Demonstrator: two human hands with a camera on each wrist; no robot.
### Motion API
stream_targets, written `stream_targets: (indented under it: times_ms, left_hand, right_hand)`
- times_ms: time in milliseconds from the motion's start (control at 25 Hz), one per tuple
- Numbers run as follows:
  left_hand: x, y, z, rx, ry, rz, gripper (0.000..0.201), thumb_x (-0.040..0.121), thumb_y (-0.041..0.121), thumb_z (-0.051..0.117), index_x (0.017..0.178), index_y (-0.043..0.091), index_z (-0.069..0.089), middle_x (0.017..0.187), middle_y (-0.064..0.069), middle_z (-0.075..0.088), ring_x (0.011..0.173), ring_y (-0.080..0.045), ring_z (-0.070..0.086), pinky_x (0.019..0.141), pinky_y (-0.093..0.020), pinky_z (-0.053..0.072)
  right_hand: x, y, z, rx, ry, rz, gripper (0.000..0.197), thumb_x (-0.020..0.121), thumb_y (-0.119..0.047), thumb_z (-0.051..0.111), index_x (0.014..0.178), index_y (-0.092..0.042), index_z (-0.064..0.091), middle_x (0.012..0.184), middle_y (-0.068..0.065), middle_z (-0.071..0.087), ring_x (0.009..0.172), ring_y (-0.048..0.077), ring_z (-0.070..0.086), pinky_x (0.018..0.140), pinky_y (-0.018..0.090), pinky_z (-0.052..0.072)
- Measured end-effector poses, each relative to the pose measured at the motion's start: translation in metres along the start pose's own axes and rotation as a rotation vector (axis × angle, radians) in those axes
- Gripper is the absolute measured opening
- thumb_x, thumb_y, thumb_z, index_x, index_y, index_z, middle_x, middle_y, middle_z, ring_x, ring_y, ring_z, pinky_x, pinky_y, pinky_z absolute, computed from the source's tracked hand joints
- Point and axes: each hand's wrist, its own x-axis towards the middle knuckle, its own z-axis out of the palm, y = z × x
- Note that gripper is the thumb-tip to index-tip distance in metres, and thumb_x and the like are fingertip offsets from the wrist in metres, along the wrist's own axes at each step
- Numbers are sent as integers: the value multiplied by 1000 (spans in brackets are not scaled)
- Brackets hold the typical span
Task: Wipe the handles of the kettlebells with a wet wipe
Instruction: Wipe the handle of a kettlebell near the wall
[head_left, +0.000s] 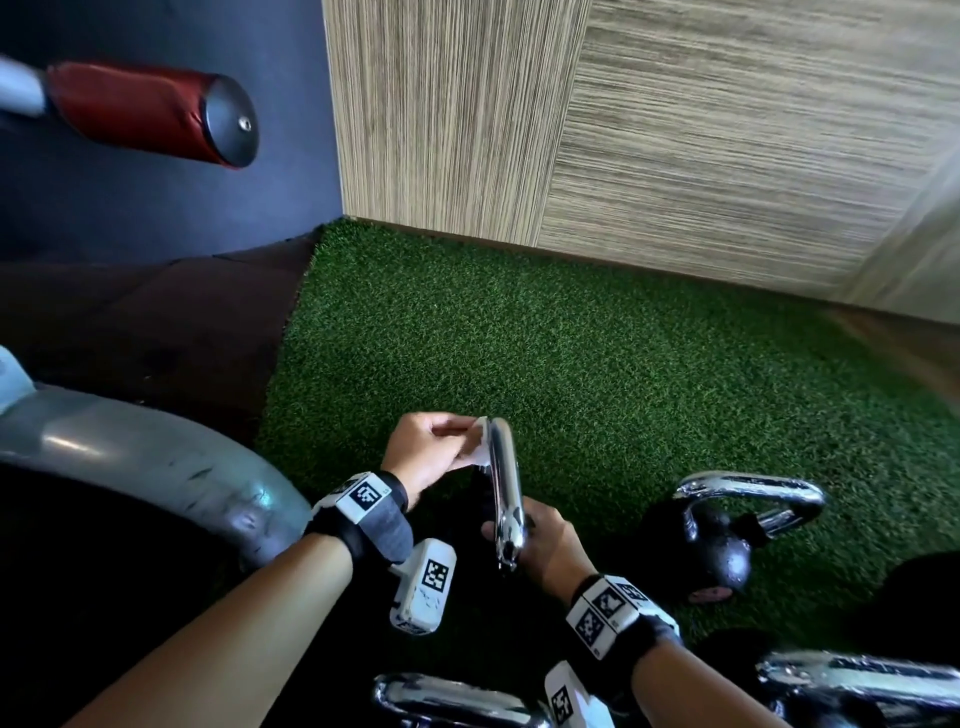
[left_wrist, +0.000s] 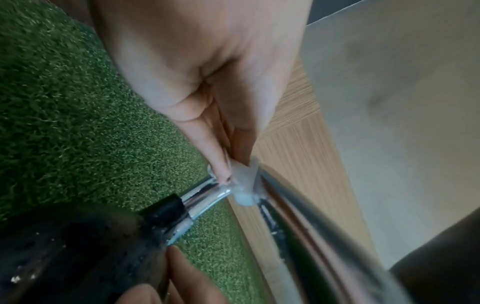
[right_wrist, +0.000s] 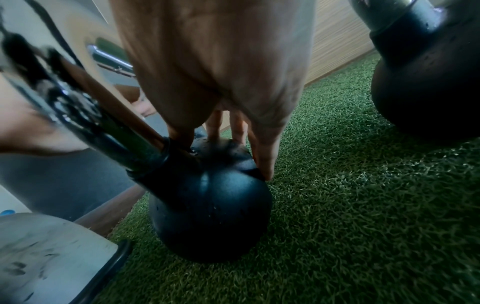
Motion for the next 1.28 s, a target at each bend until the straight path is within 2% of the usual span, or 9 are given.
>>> stream_targets:
  times_ms: [120,320,440,600,720,840,960,1080,1280]
  left_hand:
    - [-7,2,-8,-9,-122,-2,15,83,6,81,97,11,80,96,-12,80,90,-19,76,82,-31,62]
    - [-14,6,-14,-16,-174,-61,16,81,6,82,96,5,77,91,-12,77,84,-15,75,77,-25,62]
    - [-20,16,-20,103,-370,-182,16,83,5,81,96,3,72,85,-8,76,80,-15,73,81,-26,62]
    - [-33,21,-21,214,-391,-177,16,81,5,83,92,4,71,75,-3,74,69,-10,70,78,-26,63]
    - [-48,20,-19,299,-480,-174,14,80,3,84,87,5,72,72,-1,74,64,-6,70,63,-19,59]
    - [-54,24,-22,502,-529,-44,24,70,14,94,86,9,76,77,-1,78,68,-6,70,65,-18,54]
    - [-61,21,-23,592,-576,63,25,64,15,97,80,17,77,82,0,80,72,-6,72,67,-18,52]
    - [-69,17,-22,627,-571,151,22,66,11,96,79,15,78,83,-2,80,76,-12,76,71,-23,58]
    - [-71,-1,-23,732,-523,222,20,70,13,93,86,12,81,84,-1,80,72,0,73,68,-14,54]
  right_hand:
    - [1,6,-1,42,5,-9,42,84,-21,80,73,-49,51,65,-14,60,55,-9,54,54,5,40]
    - [3,4,2,66,20,-15,36,80,-24,83,79,-50,57,71,-14,63,64,-1,59,60,10,44]
    - [3,6,3,87,32,-28,28,79,-28,82,84,-48,63,76,-12,68,72,3,63,72,22,48]
    - [0,1,1,108,29,0,30,72,-38,74,101,-32,74,85,-8,74,79,6,66,71,21,46]
    - [-1,0,0,140,46,-8,29,63,-42,71,92,-34,72,73,-12,69,69,-3,59,65,17,44]
    - [-1,1,-3,131,20,-1,21,75,-29,80,94,-34,74,79,-8,72,73,2,63,64,15,44]
    - [0,0,-7,133,31,13,18,61,-39,76,74,-39,65,62,-16,66,60,-9,57,57,8,40]
    - [1,2,-5,170,32,5,18,57,-37,76,70,-36,63,53,-27,63,52,-16,55,55,5,42]
    - [3,12,-2,202,34,-25,27,78,-20,88,71,-32,65,53,-27,64,49,-13,54,52,5,41]
